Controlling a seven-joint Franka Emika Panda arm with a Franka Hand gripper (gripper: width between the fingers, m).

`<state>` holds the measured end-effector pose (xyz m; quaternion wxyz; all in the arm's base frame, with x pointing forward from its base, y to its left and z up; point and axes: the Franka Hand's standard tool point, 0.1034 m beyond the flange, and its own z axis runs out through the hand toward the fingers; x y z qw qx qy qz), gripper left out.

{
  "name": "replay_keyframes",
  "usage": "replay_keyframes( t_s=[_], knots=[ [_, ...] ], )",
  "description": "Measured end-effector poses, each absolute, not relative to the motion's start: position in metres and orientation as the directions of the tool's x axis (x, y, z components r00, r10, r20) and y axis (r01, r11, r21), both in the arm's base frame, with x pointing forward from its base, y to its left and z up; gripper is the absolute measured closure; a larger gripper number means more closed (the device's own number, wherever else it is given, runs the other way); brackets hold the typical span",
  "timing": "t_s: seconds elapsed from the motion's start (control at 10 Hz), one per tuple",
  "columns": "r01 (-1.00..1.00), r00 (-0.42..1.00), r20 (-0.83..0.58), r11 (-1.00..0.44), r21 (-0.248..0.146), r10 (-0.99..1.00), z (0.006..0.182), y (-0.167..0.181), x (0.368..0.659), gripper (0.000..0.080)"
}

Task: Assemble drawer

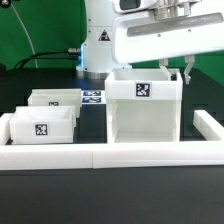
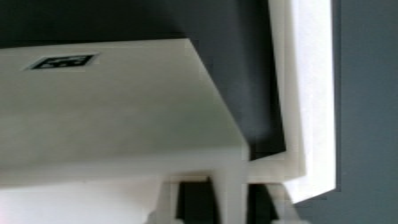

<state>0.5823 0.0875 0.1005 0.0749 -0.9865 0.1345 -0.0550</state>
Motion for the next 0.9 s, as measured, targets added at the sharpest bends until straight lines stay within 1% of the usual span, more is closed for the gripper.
replay_keyframes(
  t_s=[0.2, 0.4, 0.6, 0.7, 0.9],
  knots=[
    [-0.379, 0.915, 0.072, -0.908, -0.179, -0.397, 0.102, 0.090, 0.584, 0.0754],
    [-0.525, 0.839, 0.048, -0.829, -0.195, -0.542, 0.104, 0.097, 0.585, 0.0754],
    [-0.651, 0.744, 0.023, -0.731, -0.204, -0.668, 0.104, 0.101, 0.587, 0.0754],
    [-0.712, 0.684, 0.006, -0.669, -0.213, -0.730, 0.104, 0.100, 0.588, 0.0754],
    [-0.815, 0.555, -0.032, -0.536, -0.219, -0.831, 0.105, 0.096, 0.590, 0.0754]
  ],
)
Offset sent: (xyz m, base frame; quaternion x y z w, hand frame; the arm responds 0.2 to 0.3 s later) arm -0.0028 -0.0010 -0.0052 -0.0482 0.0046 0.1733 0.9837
